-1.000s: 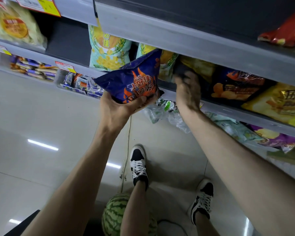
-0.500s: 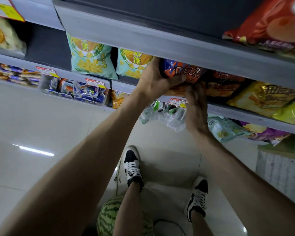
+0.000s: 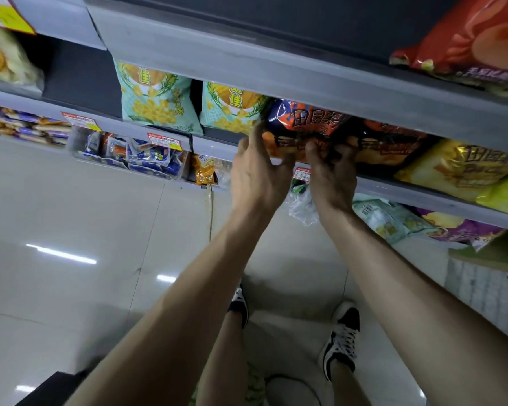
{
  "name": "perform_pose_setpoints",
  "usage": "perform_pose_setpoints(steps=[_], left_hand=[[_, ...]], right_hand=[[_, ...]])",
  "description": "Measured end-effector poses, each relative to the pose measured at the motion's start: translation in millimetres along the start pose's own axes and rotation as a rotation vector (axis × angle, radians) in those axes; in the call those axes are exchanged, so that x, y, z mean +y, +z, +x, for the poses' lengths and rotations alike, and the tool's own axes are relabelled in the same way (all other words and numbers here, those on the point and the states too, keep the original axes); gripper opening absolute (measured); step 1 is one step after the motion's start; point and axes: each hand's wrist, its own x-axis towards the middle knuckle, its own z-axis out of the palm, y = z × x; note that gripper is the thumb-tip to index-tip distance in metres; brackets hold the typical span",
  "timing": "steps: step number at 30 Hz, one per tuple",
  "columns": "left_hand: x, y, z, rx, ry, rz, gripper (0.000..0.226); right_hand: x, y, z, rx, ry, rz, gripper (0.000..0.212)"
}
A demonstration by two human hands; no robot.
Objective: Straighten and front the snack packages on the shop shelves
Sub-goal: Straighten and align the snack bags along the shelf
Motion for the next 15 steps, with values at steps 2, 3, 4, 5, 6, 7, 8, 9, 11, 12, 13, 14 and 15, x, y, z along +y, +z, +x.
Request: perform_pose_setpoints(steps=[2,3,4,5,6,7,8,9,11,12,13,14,15], left_hand=[[-4.1,9.1,-1.6,-0.080,0.007,-0.007,0.078],[-2.4,10.9,-0.3,-0.106,0.019,-0.017,0.082],[0.2,11.7,2.2,-0.126,0.032,-0.040,0.084],[2.1,12.9,5.9,-0.142,0.041,-0.068,0.083],[3.4,14.0,9.6,-0.159,0.039,-0.090,0.082],[4.3,14.1,13.2,-0.176,0.032,-0.103,0.081],[4.2,13.6,16.6,-0.189,0.026,-0.108,0.081],[2.8,12.4,19.5,-0.205,0.020,-0.106,0.082],[-2.5,8.9,21.0,-0.250,0.008,-0.090,0.083],[-5.9,6.5,19.9,-0.265,0.006,-0.080,0.083],[-8.9,3.8,17.3,-0.271,0.004,-0.073,0.084],[-11.8,0.9,13.6,-0.271,-0.001,-0.060,0.083],[-14.0,-2.2,9.0,-0.272,-0.005,-0.040,0.082]], right_hand=[[-0.7,-0.9,-2.1,0.017,-0.009,0.012,0.056],[-1.6,-2.4,-2.4,0.027,-0.011,0.015,0.054],[-1.5,-4.3,-1.4,0.033,-0.011,0.006,0.052],[-1.8,-6.5,-0.3,0.037,-0.017,-0.011,0.050],[-1.2,-8.4,1.2,0.037,-0.022,-0.033,0.049],[-1.4,-10.2,1.3,0.032,-0.025,-0.053,0.049],[-1.1,-11.4,1.5,0.025,-0.028,-0.060,0.049],[-1.7,-12.3,0.0,0.016,-0.039,-0.058,0.050],[-1.9,-14.2,-4.1,-0.009,-0.057,-0.063,0.049],[-0.6,-15.1,-5.5,-0.023,-0.063,-0.076,0.047],[0.3,-16.3,-7.9,-0.042,-0.069,-0.088,0.046],[2.0,-17.2,-9.9,-0.065,-0.071,-0.100,0.047],[3.1,-18.7,-13.1,-0.090,-0.070,-0.119,0.049]])
